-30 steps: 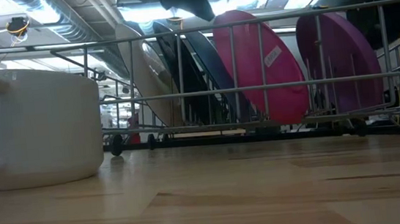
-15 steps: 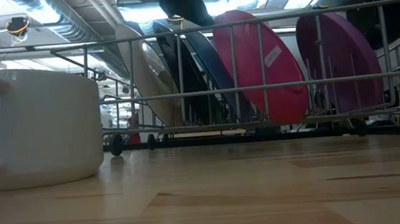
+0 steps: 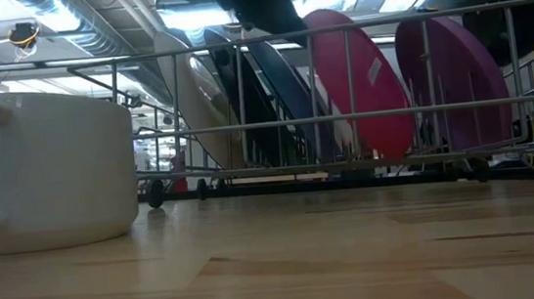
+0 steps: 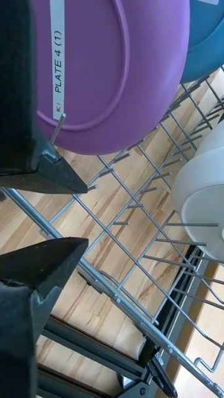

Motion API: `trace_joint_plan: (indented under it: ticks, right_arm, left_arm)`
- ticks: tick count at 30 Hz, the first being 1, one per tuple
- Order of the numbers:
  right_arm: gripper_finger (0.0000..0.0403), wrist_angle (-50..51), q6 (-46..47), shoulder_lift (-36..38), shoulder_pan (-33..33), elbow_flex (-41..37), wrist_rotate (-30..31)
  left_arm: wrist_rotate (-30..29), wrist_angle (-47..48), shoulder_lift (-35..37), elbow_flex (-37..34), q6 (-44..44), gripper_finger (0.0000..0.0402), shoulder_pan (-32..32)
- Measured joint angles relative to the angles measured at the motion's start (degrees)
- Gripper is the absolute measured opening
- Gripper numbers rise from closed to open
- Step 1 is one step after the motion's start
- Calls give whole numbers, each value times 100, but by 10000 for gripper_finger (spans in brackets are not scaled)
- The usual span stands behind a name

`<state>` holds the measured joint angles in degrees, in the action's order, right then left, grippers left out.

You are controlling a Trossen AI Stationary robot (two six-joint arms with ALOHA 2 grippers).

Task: Sort dishes
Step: Put the pink plate into the dishwasher rack, then return to Home Position

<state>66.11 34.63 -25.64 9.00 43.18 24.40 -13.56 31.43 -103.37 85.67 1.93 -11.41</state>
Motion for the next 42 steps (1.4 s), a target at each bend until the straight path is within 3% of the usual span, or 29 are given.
trace_joint_plan:
  ticks: [23, 42]
  right_arm:
    - [127, -3, -3, 2, 1, 0, 53]
    - [127, -4, -2, 2, 0, 0, 47]
  left_arm:
    - [-20, -1425, -168, 0, -441, 7, 370]
    - [-15, -1177, 138, 0, -796, 7, 224]
